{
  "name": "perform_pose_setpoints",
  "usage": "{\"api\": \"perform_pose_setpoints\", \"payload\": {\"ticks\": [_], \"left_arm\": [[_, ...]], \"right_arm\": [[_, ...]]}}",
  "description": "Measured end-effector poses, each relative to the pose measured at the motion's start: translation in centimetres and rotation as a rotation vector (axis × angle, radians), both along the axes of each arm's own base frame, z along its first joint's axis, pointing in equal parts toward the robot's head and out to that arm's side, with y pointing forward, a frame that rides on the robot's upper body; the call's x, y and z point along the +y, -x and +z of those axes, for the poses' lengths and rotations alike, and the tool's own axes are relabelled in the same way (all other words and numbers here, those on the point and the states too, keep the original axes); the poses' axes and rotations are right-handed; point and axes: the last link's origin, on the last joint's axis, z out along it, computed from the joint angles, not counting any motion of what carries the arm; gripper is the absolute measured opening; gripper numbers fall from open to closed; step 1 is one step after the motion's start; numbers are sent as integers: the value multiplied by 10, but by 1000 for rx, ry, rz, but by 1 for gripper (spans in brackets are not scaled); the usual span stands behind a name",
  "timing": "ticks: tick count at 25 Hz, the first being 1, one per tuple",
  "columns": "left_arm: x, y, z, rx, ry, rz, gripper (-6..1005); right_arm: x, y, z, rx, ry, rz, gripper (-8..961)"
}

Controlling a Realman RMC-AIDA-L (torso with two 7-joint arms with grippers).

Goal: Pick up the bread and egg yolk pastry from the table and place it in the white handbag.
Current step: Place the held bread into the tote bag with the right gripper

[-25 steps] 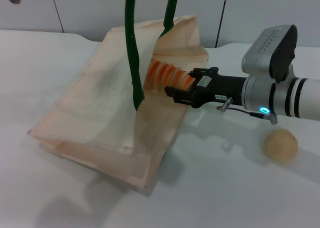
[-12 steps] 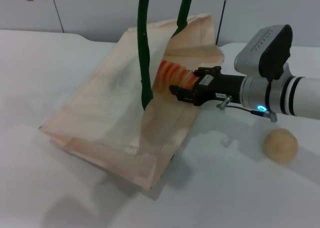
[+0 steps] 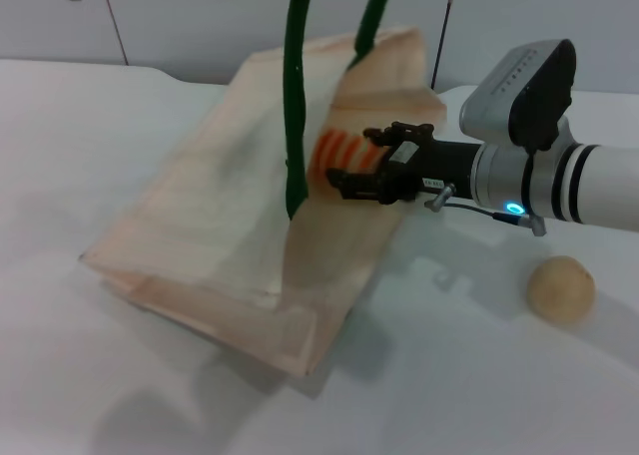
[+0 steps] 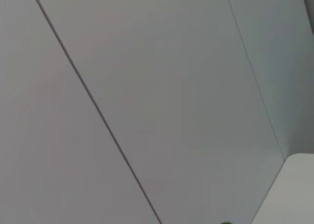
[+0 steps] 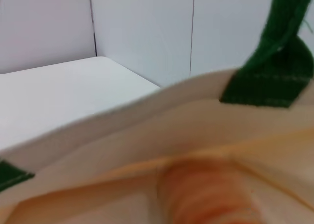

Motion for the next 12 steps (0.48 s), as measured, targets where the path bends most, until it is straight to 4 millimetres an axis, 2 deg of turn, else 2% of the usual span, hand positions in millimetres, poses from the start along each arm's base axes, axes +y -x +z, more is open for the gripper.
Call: {"api": "perform_pose_setpoints", "payload": {"ticks": [7, 12], "left_arm": [[0, -1, -1, -2, 0, -2, 109], [1, 2, 0, 1, -10, 6, 109]], "right_arm": [[1, 0, -1, -7, -6, -8, 890], [1, -2, -1, -14, -12, -20, 889]]}}
